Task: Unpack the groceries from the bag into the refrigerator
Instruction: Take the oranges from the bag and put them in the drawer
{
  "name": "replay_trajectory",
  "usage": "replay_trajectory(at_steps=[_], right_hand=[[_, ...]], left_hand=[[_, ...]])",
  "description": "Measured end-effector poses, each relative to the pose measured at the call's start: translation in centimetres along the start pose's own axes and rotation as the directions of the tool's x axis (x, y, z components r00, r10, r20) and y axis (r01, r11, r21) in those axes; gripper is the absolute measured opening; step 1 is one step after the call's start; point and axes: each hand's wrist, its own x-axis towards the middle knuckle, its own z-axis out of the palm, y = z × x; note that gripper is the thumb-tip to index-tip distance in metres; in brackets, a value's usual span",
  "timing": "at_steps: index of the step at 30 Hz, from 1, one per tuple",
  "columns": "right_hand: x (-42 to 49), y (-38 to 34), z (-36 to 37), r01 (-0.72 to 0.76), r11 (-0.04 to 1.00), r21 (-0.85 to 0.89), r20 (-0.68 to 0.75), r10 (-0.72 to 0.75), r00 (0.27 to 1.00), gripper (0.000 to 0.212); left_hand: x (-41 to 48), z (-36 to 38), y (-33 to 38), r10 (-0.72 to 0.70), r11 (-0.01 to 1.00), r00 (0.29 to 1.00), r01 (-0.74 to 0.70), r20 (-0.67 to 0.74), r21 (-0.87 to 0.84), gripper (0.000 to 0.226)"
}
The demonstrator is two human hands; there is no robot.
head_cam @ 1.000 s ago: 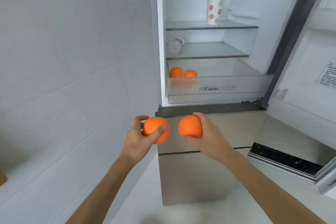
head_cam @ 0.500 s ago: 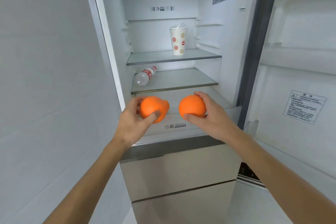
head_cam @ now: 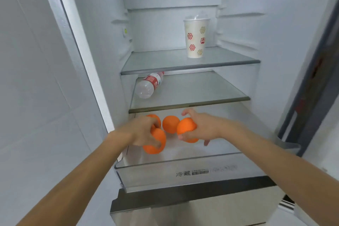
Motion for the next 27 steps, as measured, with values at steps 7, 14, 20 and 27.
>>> replay_trajectory(at_steps=[7,14,20,27], right_hand=[[4.6,0.8,2.0,0.284,0.878,-0.386,0.246,-0.198,0.949,0.047],[7.7,0.8,2.4,0.442,0.777,-0.448,0.201,-0.394,0.897,0.065],[8.6,0.9,3.4,0.402,0.704,-0.585,0.111,-0.422,0.900,0.080],[7.9,0.6,2.8,0.393,0.708,-0.587,0.171,-0.366,0.915,0.089]], left_hand=[[4.2,2.2,-1.5,-0.057,0.997,0.995,0.052,0.082,0.057,0.067],[5.0,2.6,-2.2,-0.066,0.995,0.998,0.064,0.019,0.081,0.071],[4.9,3.0,-2.2,-0.093,0.985,0.996,0.092,-0.003,0.143,0.070],[4.1,2.8,-1.8,-0.076,0.984,0.997,0.074,0.009,0.160,0.074]])
